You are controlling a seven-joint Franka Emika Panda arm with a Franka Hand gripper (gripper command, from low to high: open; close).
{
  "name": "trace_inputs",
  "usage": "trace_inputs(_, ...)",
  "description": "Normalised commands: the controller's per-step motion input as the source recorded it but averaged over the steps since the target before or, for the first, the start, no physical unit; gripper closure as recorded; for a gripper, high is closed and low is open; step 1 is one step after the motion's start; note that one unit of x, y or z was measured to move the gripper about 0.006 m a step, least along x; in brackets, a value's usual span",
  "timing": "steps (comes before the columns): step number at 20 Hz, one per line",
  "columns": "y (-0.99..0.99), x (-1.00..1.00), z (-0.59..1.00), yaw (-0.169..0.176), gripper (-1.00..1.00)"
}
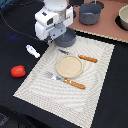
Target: Place the pan onto the stove and place the fish and sausage into the pan.
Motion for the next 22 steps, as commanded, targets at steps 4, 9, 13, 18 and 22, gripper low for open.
trace_inputs(4,0.00,0.00,-0.16,-0.005,-1.00)
trace_inputs(9,0.00,0.00,-0.11,-0.001,1.00)
trace_inputs(13,0.00,0.00,-0.09,0.000,1.00)
trace_inputs(18,0.00,0.00,-0.09,0.000,1.00)
trace_inputs(22,0.00,0.00,-0.10,0.000,1.00)
